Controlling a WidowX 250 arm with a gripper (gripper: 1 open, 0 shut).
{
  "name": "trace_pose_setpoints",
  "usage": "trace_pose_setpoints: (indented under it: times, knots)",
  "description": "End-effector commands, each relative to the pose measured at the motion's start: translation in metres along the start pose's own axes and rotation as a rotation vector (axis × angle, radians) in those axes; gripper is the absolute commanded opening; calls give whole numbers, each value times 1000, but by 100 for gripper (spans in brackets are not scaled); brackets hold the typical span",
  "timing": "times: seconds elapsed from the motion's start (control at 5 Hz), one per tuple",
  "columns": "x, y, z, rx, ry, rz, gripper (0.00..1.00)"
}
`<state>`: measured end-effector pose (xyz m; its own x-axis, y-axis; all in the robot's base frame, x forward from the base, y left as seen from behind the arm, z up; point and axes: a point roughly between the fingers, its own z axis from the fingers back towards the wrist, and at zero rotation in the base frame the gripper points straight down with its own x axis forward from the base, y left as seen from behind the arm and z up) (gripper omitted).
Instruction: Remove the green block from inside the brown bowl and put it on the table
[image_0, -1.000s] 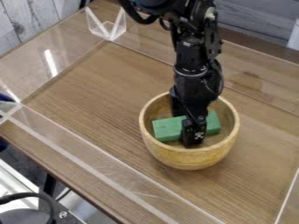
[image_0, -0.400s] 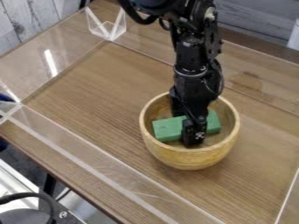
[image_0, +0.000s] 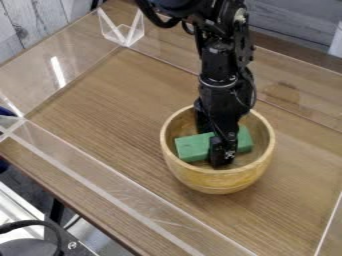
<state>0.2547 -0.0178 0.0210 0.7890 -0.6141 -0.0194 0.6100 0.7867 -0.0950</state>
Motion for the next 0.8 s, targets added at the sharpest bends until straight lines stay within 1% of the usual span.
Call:
trace_pose_setpoints:
  times: [0.0,0.6]
  knots:
    - [-13,8,-11,-20,38,42,100]
    - [-14,14,-12,-21,53,59,100]
